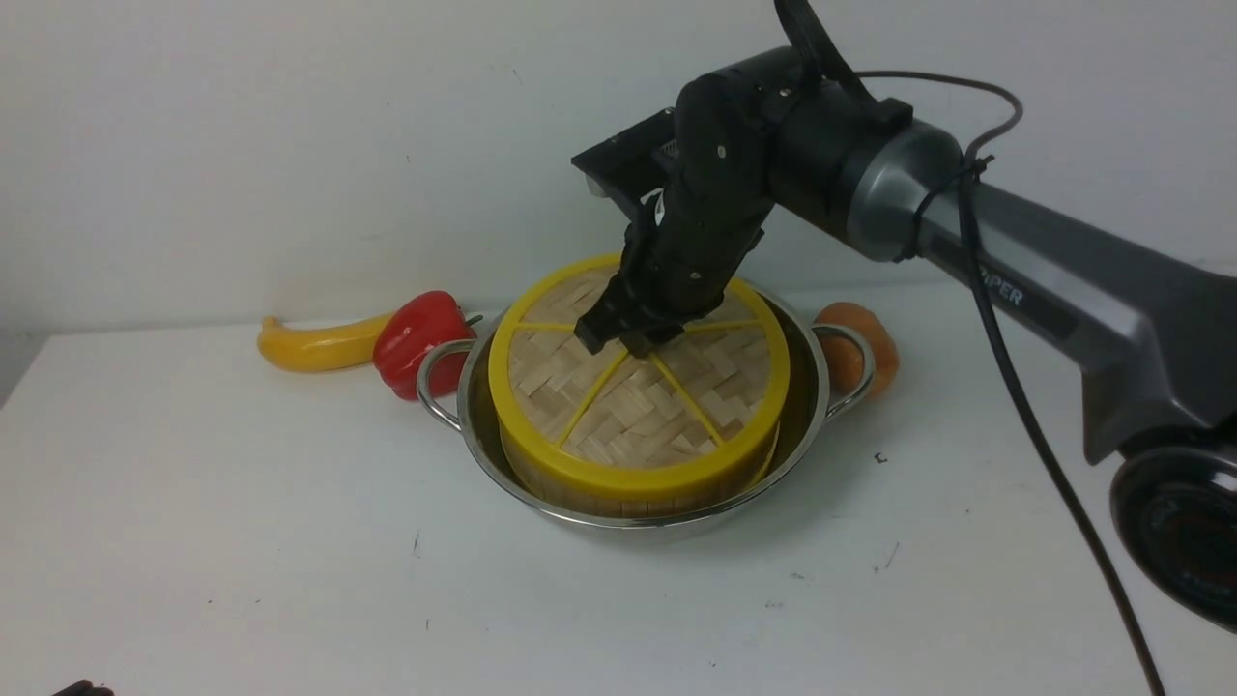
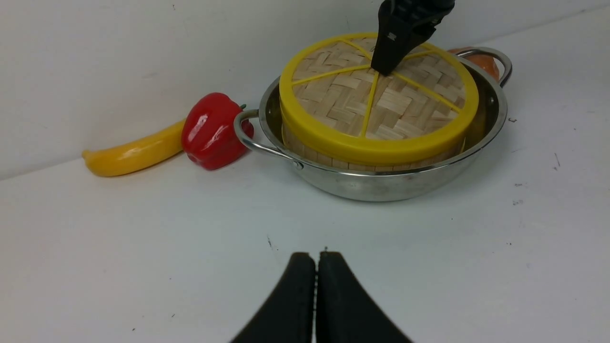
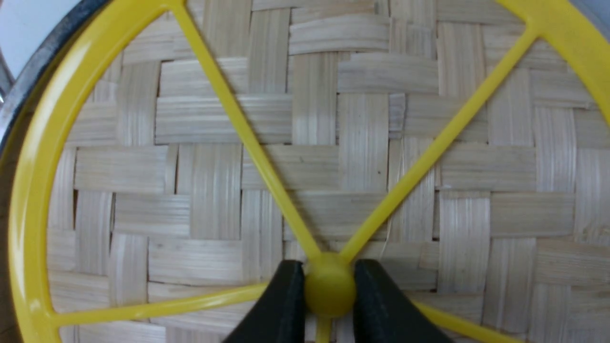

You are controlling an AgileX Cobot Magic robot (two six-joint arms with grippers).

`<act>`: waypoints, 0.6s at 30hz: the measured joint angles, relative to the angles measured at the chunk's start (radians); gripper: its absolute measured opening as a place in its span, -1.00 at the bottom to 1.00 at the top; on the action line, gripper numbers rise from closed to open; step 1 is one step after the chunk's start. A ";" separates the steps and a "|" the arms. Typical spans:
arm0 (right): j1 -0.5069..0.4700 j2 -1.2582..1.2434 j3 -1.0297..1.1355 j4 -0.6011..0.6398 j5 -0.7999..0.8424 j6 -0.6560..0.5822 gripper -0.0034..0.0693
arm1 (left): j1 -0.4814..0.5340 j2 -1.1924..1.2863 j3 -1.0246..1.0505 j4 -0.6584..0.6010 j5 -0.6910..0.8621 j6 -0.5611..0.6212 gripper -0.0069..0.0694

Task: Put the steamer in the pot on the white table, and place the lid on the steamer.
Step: 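Place the bamboo steamer lid onto the steamer basket in the pot with the right gripper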

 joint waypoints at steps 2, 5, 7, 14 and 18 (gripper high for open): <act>0.000 -0.004 0.000 0.000 0.000 0.001 -0.51 | 0.000 0.000 0.000 0.000 0.000 0.000 -0.82; 0.000 -0.011 0.000 -0.005 -0.006 0.001 -0.51 | 0.000 0.000 0.000 0.000 0.000 0.000 -0.82; -0.001 -0.015 0.000 -0.005 -0.005 0.002 -0.51 | 0.000 0.000 0.000 0.000 0.000 0.000 -0.82; -0.015 -0.018 0.000 -0.003 -0.010 0.016 -0.51 | 0.000 0.000 0.000 0.000 0.000 0.000 -0.82; -0.022 -0.020 0.000 0.007 -0.021 0.017 -0.51 | 0.000 0.000 0.000 0.000 -0.001 0.000 -0.82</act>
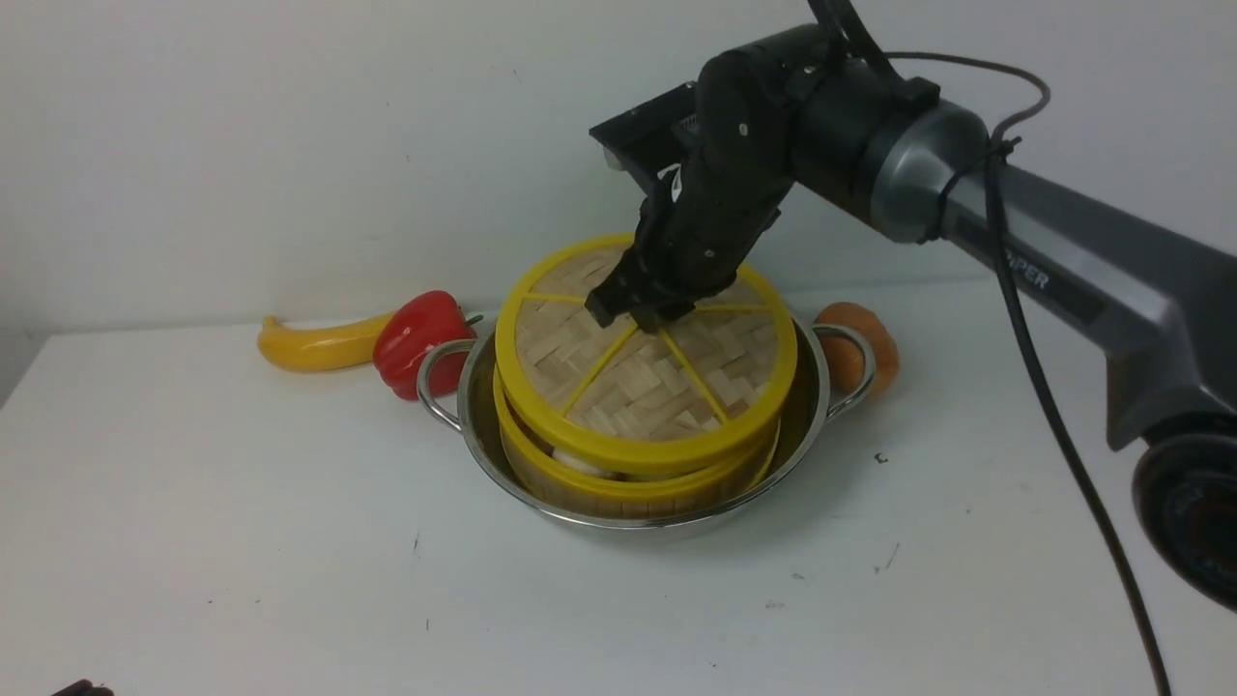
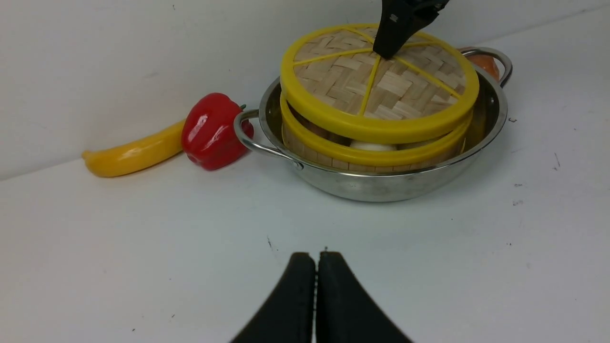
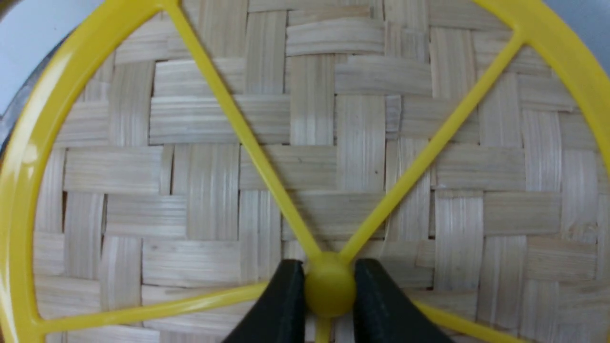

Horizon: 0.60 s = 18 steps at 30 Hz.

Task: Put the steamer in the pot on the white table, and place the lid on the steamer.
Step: 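Place the bamboo steamer lid onto the steamer basket in the pot with the right gripper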

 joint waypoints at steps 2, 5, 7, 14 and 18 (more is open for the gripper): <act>0.000 0.000 0.000 0.006 0.000 -0.004 -0.51 | 0.000 0.000 0.000 0.000 0.000 0.000 -0.82; 0.000 0.000 0.000 0.012 0.000 -0.005 -0.51 | 0.000 0.000 0.000 0.000 0.000 0.000 -0.82; 0.000 0.000 0.000 0.016 0.001 -0.005 -0.51 | 0.000 0.000 0.000 0.000 0.000 0.000 -0.82; 0.000 0.000 0.001 0.032 0.045 -0.007 -0.51 | 0.000 0.000 0.000 0.000 0.000 0.000 -0.82; 0.000 0.000 0.001 0.036 0.029 -0.009 -0.51 | 0.000 0.000 0.000 0.000 0.000 0.000 -0.82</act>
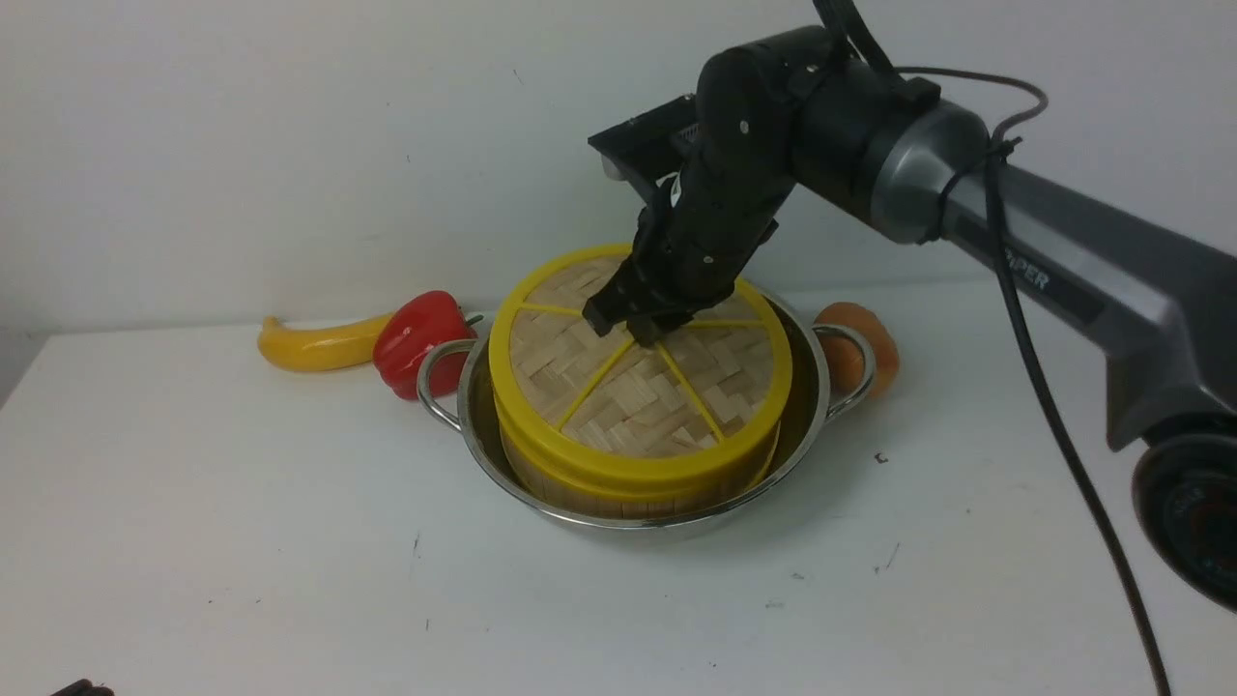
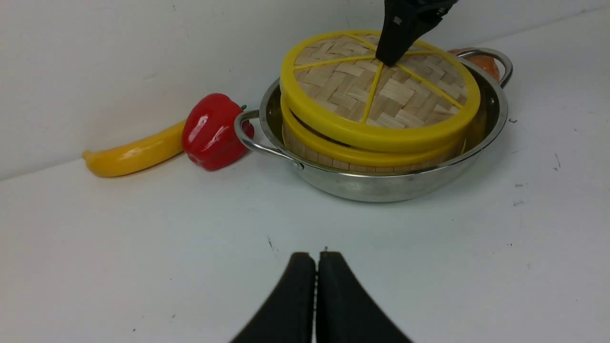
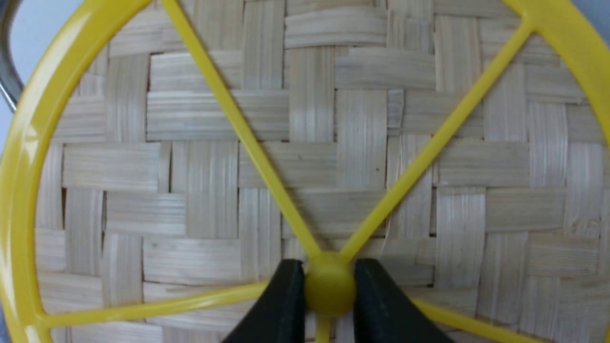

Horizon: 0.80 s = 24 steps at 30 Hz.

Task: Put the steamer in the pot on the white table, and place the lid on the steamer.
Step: 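Place the bamboo steamer lid onto the steamer basket in the pot with the right gripper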

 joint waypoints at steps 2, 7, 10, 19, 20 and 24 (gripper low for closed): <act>0.000 0.000 0.000 0.003 -0.004 -0.003 -0.51 | 0.000 0.000 0.000 0.000 0.000 0.000 -0.82; 0.000 0.007 0.000 0.016 -0.008 -0.010 -0.51 | 0.000 0.000 0.000 0.000 0.000 0.000 -0.82; 0.000 0.017 0.000 0.025 -0.017 -0.019 -0.51 | 0.000 0.000 0.000 0.000 -0.001 0.000 -0.82; 0.000 0.022 0.000 0.031 -0.027 -0.032 -0.51 | 0.000 0.000 0.000 0.000 -0.001 0.000 -0.82; 0.000 0.022 0.000 0.031 -0.027 -0.032 -0.51 | 0.000 0.000 0.000 0.000 -0.001 0.000 -0.82; 0.000 0.022 0.000 0.028 -0.029 -0.033 -0.51 | 0.000 0.000 0.000 0.000 -0.001 0.000 -0.82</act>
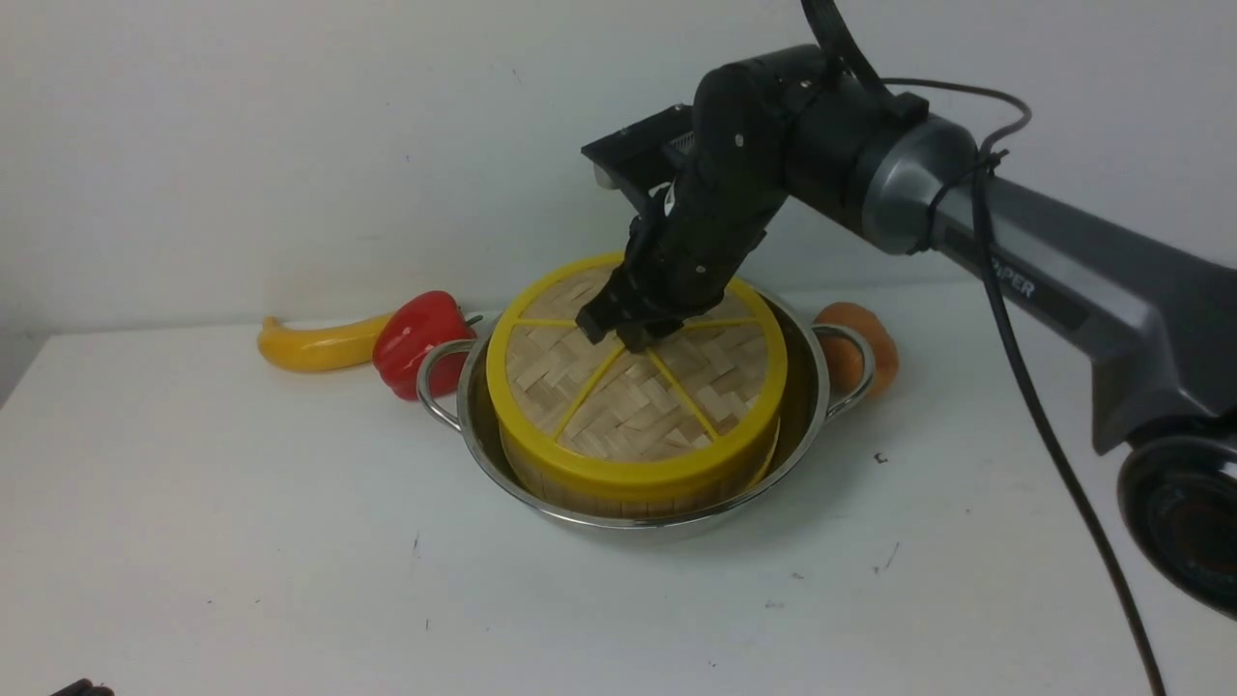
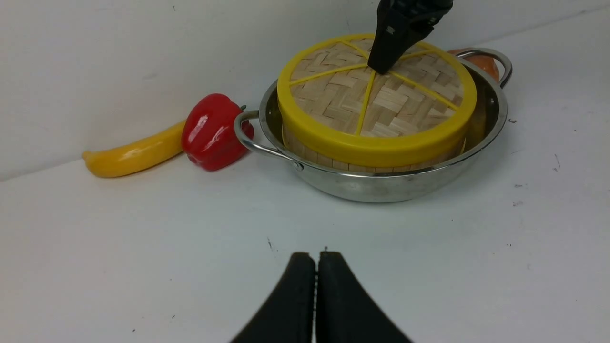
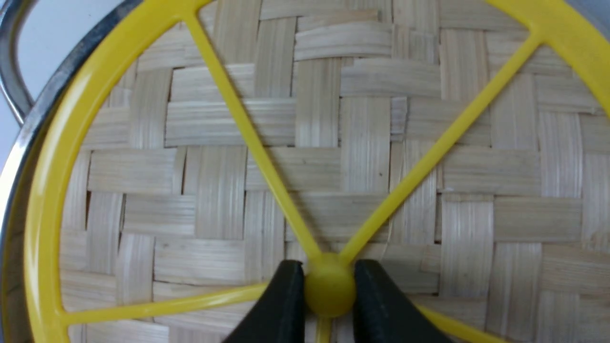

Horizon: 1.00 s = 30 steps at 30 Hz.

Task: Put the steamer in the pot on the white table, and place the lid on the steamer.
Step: 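Place the bamboo steamer lid onto the steamer basket in the pot with the right gripper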

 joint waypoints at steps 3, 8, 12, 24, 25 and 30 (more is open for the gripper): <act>0.000 0.000 0.000 -0.002 0.000 0.000 -0.51 | 0.000 0.000 0.000 0.000 0.000 0.000 -0.82; -0.003 0.000 0.000 0.000 -0.001 -0.003 -0.51 | 0.000 0.000 0.000 0.000 0.000 0.000 -0.82; -0.013 0.000 0.002 0.008 -0.005 -0.005 -0.51 | 0.000 0.000 0.000 0.000 0.000 0.000 -0.82; -0.016 0.000 0.002 0.008 -0.037 -0.006 -0.24 | 0.000 0.000 0.000 0.000 0.000 0.000 -0.82; -0.016 0.000 0.002 0.005 -0.039 -0.006 -0.19 | 0.000 0.000 0.000 0.000 0.000 0.000 -0.82; -0.019 0.000 0.002 -0.004 -0.048 -0.006 0.00 | 0.000 0.000 0.000 0.000 0.000 0.000 -0.82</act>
